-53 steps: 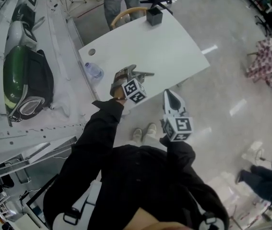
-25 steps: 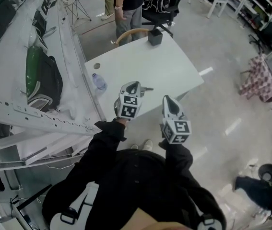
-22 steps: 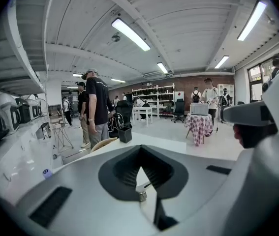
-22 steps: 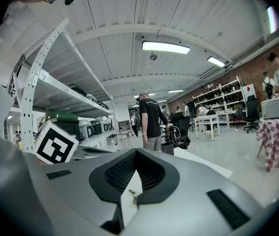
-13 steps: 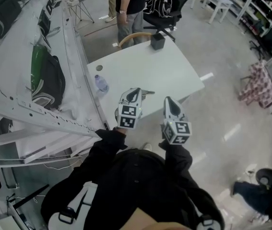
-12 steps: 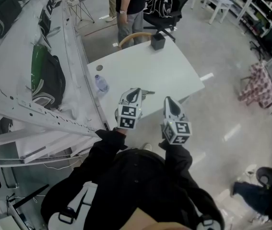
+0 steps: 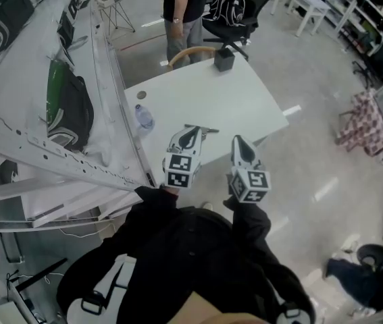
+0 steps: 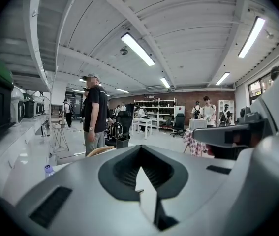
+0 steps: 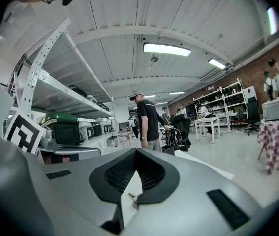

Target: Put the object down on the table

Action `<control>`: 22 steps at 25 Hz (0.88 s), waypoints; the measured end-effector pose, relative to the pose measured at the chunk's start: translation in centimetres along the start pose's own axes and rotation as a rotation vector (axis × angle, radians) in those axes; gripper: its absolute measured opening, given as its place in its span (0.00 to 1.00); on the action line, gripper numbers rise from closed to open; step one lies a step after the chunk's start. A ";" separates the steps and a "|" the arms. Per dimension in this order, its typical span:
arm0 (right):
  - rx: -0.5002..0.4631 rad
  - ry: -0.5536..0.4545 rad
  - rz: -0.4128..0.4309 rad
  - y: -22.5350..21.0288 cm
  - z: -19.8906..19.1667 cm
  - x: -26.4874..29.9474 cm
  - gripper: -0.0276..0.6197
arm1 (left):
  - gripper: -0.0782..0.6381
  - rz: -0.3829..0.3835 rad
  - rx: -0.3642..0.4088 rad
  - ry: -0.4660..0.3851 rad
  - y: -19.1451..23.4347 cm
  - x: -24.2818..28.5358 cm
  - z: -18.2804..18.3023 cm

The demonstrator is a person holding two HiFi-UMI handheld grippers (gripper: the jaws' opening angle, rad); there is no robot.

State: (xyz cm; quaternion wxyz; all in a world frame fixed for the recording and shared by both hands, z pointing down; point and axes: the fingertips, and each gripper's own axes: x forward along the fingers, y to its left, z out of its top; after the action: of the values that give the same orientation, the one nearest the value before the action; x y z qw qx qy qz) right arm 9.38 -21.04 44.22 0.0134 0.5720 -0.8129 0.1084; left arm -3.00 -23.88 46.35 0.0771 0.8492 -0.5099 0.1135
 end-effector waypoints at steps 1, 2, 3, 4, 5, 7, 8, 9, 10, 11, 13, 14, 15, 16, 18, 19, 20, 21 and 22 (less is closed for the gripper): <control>0.003 0.001 0.001 0.1 0.0 0.0 0.05 | 0.11 0.000 -0.004 -0.002 -0.1 -0.2 0.0; 0.002 0.001 0.003 0.2 0.0 0.0 0.05 | 0.11 -0.001 -0.007 -0.005 -0.2 -0.4 -0.1; -0.001 0.000 0.003 0.3 0.0 0.0 0.05 | 0.11 -0.003 -0.010 -0.007 -0.4 -0.6 -0.2; -0.006 0.000 0.002 0.3 0.1 -0.1 0.05 | 0.11 -0.004 -0.011 -0.010 -0.5 -0.8 -0.3; -0.011 -0.001 0.000 0.3 0.1 -0.1 0.05 | 0.11 -0.006 -0.013 -0.013 -0.7 -0.9 -0.3; -0.015 -0.005 0.002 0.4 0.2 -0.1 0.05 | 0.11 -0.007 -0.017 -0.020 -0.9 -1.1 -0.4; -0.014 -0.007 0.006 0.5 0.2 -0.1 0.05 | 0.11 -0.007 -0.018 -0.022 -0.9 -1.1 -0.4; -0.013 -0.009 0.010 0.6 0.2 -0.1 0.05 | 0.11 -0.007 -0.019 -0.024 -0.9 -1.2 -0.5; -0.011 -0.008 0.015 0.7 0.1 -0.1 0.05 | 0.11 -0.006 -0.018 -0.025 -0.9 -1.3 -0.5; -0.011 -0.005 0.018 0.7 0.0 -0.1 0.05 | 0.11 -0.005 -0.017 -0.026 -0.9 -1.3 -0.6; -0.010 -0.005 0.021 0.9 -0.1 -0.1 0.05 | 0.11 -0.006 -0.017 -0.022 -0.9 -1.4 -0.7; -0.010 -0.008 0.021 0.9 0.0 -0.2 0.05 | 0.11 -0.008 -0.018 -0.019 -0.9 -1.4 -0.8; -0.010 -0.011 0.020 0.9 0.1 -0.2 0.05 | 0.11 -0.012 -0.020 -0.017 -1.0 -1.4 -0.8; -0.011 -0.011 0.017 0.9 0.2 -0.2 0.05 | 0.11 -0.015 -0.021 -0.016 -1.0 -1.5 -0.8; -0.014 -0.008 0.008 0.7 0.2 -0.2 0.05 | 0.11 -0.021 -0.020 -0.019 -1.2 -1.6 -0.8; -0.017 -0.005 0.002 0.6 0.1 -0.3 0.05 | 0.11 -0.022 -0.018 -0.020 -1.2 -1.6 -0.7; -0.019 -0.001 -0.003 0.5 0.1 -0.3 0.05 | 0.11 -0.023 -0.015 -0.019 -1.3 -1.6 -0.7; -0.019 0.002 -0.004 0.6 0.1 -0.3 0.05 | 0.11 -0.024 -0.014 -0.017 -1.3 -1.6 -0.8; -0.018 0.003 0.003 0.7 0.0 -0.3 0.05 | 0.11 -0.026 -0.014 -0.012 -1.3 -1.6 -1.0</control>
State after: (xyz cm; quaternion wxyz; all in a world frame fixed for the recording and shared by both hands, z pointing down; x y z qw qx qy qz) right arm 8.84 -20.57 44.09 0.0196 0.5707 -0.8146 0.1019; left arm -2.68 -21.68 46.81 0.0812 0.8559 -0.5001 0.1037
